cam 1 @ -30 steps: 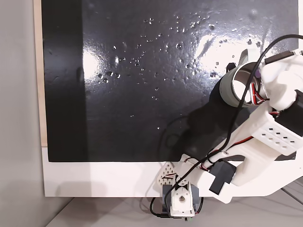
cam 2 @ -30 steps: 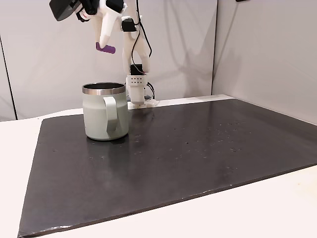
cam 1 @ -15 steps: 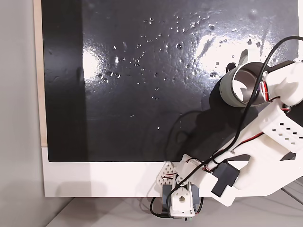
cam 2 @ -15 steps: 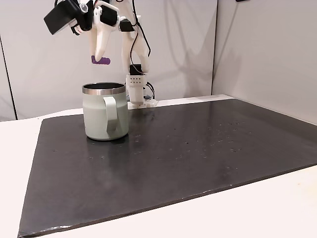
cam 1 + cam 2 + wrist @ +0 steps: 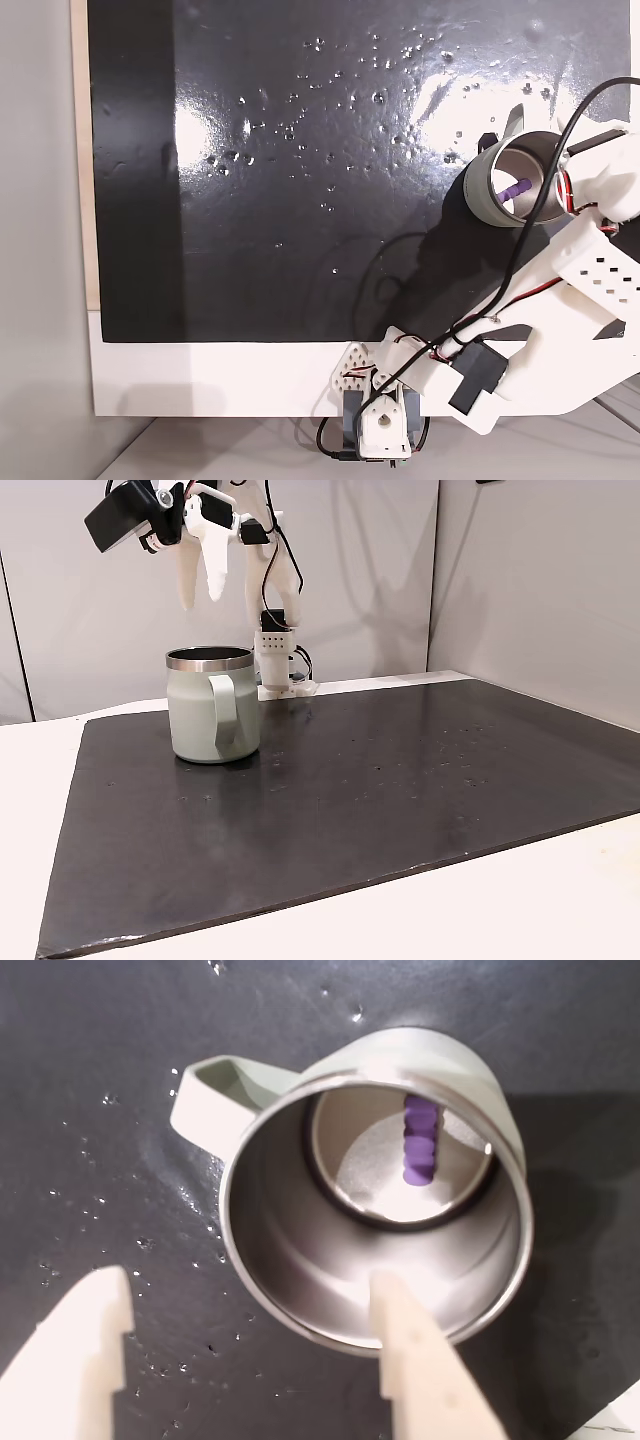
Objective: Grasp a pengrip and put it in the cup.
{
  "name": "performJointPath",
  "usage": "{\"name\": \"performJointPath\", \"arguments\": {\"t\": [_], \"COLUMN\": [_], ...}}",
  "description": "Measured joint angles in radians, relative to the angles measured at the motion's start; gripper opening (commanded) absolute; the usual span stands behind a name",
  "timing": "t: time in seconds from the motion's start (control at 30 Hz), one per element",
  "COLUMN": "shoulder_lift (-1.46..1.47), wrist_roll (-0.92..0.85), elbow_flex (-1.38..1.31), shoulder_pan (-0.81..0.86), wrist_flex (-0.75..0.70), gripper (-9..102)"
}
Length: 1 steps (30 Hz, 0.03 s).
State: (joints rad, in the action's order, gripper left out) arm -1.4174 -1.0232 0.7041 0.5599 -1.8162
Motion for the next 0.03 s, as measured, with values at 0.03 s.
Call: {"name": "performJointPath", "arguments": {"t": [0.03], "shoulder_lift": [0.000], "wrist_roll": [0.000], "elbow_flex": [0.000], "shoulder_pan": [0.000], "wrist_flex": [0.000], "gripper": [29]}}
